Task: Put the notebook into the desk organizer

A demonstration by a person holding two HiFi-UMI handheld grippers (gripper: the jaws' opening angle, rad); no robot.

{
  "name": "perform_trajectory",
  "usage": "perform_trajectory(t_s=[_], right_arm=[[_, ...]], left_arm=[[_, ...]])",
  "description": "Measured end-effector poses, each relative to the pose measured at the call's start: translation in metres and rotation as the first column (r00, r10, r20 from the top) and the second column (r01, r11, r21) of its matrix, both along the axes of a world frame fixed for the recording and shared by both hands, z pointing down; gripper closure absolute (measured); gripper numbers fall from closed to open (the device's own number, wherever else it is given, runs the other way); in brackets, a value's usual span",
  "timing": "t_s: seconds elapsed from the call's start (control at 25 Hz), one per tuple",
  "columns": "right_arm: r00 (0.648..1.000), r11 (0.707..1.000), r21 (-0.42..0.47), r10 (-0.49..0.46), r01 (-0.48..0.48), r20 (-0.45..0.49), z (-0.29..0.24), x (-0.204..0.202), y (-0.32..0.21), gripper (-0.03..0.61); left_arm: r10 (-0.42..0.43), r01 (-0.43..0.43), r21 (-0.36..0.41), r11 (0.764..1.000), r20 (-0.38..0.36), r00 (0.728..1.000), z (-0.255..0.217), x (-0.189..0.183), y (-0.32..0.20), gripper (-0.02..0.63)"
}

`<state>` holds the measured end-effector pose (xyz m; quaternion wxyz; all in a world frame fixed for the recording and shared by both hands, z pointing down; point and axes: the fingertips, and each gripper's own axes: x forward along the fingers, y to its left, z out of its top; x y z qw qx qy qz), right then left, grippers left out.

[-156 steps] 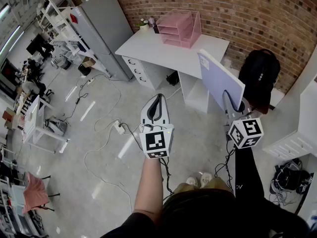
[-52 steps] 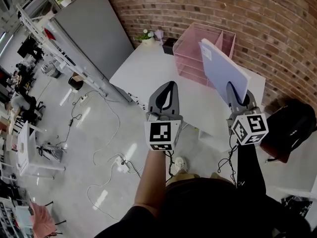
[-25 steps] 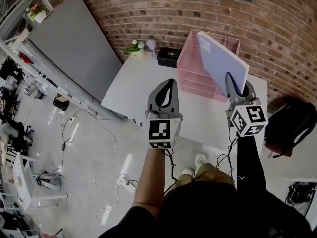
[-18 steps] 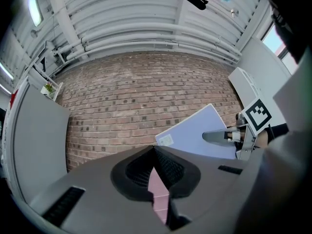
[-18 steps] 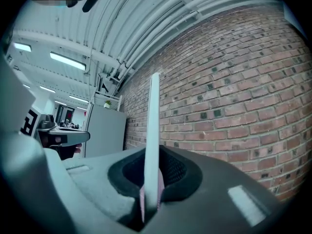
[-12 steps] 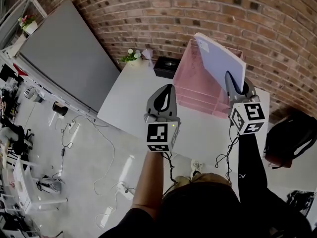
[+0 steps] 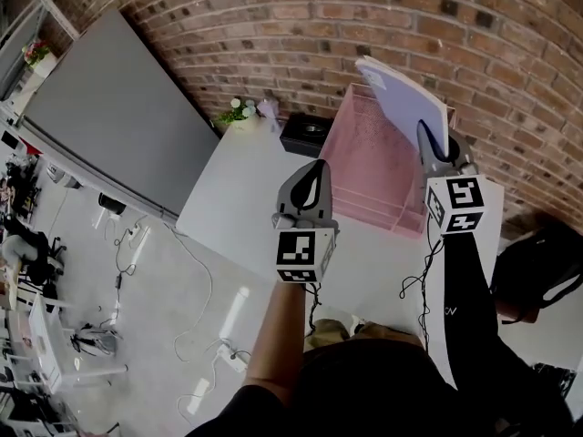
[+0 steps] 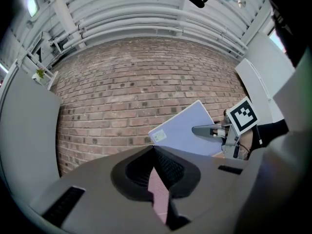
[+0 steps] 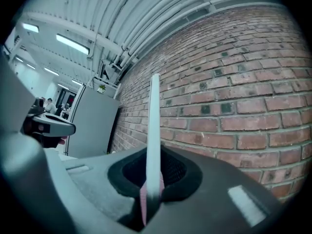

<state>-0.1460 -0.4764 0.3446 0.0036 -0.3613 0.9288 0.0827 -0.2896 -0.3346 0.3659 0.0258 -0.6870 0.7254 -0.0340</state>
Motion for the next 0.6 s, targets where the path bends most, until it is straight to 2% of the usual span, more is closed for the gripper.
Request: perform_trajectory(t_s=[0.16,0.4,0.6], right_arm=[[0.998,0.999,0.032,0.046,-0.044,-0.049,0.007,-0.005,-0.021,0.548],[0.985,0.989,0.079,0.133,-0.125,-0.106,0.012,-0.007,-0.042,0.548],[0.948,0.972,0.179,0.196,-0.154,-0.25,0.026,-0.028,-0.046,0.548]], left_arm=[[0.007,-0.006,0.016,1.0,-0.057,0.998,0.002,-0.012,-0.009,0.604],[0.036,-0.035,0.013,0.999,-0.072,0.997,0.004,-0.034,-0.027,0.604],[0.079,-0.079,0.006,0.997,-0.073,0.994,0.004,-0.049,-0.041,0.604]])
